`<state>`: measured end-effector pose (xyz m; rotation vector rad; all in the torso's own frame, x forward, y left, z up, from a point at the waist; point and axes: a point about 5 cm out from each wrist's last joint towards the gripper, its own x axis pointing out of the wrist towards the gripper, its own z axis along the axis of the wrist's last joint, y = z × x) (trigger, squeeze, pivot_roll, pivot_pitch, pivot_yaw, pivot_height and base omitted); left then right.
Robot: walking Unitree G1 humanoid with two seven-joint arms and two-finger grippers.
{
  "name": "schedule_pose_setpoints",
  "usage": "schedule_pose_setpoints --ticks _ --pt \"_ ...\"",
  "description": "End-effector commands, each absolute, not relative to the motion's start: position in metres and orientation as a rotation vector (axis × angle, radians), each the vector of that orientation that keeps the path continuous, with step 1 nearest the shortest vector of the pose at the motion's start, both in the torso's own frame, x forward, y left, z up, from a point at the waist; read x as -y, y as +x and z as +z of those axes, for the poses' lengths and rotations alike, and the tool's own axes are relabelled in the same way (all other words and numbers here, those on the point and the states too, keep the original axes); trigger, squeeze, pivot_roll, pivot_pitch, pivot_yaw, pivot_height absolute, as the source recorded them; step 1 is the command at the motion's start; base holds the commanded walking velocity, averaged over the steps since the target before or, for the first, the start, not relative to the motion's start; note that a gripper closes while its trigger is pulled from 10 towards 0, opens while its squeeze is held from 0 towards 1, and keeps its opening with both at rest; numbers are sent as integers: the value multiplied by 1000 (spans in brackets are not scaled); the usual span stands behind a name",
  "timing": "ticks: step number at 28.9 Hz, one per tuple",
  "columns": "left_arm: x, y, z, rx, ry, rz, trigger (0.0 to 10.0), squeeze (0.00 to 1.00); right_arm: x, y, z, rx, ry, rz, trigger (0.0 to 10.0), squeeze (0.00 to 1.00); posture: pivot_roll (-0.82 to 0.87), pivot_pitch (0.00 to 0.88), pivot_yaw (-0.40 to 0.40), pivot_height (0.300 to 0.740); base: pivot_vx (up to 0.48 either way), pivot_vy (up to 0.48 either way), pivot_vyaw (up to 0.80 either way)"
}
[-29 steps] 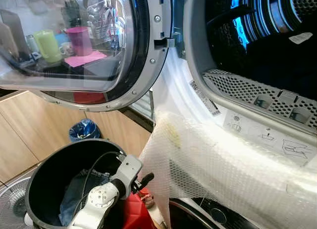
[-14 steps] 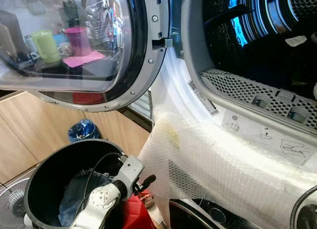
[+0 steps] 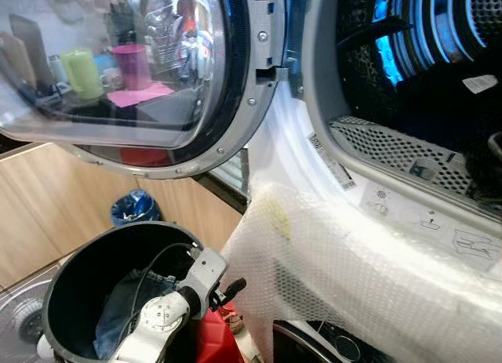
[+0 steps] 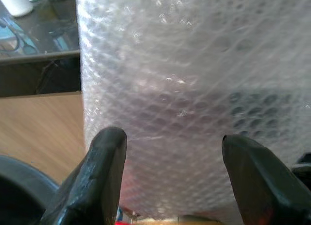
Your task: Clothes washing
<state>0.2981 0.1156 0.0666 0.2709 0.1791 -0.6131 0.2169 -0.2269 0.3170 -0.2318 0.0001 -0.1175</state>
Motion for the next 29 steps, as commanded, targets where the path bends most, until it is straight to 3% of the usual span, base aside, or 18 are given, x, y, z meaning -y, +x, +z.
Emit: schedule_pose_setpoints --ticks 1,4,9,10,11,13,15,20,23,29 --pt "-117 297 63 -200 285 -627 10000 0 217 210 317 16 -245 -6 10000 0 8 37 0 740 0 0 0" --pt "-116 297 63 -200 284 -629 10000 0 214 201 321 35 -293 77 10000 0 8 37 0 740 0 0 0" --pt "-116 295 63 -201 280 -637 10000 0 194 178 325 234 -272 457 10000 0 13 35 -4 740 0 0 0" --pt "-116 295 63 -201 280 -637 10000 0 194 178 325 234 -272 457 10000 0 13 35 -4 740 0 0 0" --pt "-116 295 62 -204 280 -643 10000 0 181 170 320 290 -244 642 10000 0 13 35 -4 740 0 0 0" --pt "-116 295 62 -205 282 -648 10000 0 174 169 306 215 -245 732 10000 0 16 36 0 740 0 0 0" --pt "-117 296 64 -202 287 -648 10000 0 172 178 281 43 -275 678 10000 0 24 34 -2 740 0 0 0" --pt "-118 296 66 -194 281 -635 10000 0 173 176 278 52 -288 673 10000 0 30 36 -6 740 0 0 0" --pt "-118 293 63 -203 279 -640 10000 0 173 176 280 107 -286 635 10000 0 34 37 -8 740 0 0 0" --pt "-110 299 67 -181 263 -640 10000 0 167 235 338 357 -365 582 10000 0 22 18 -5 740 0 0 0"
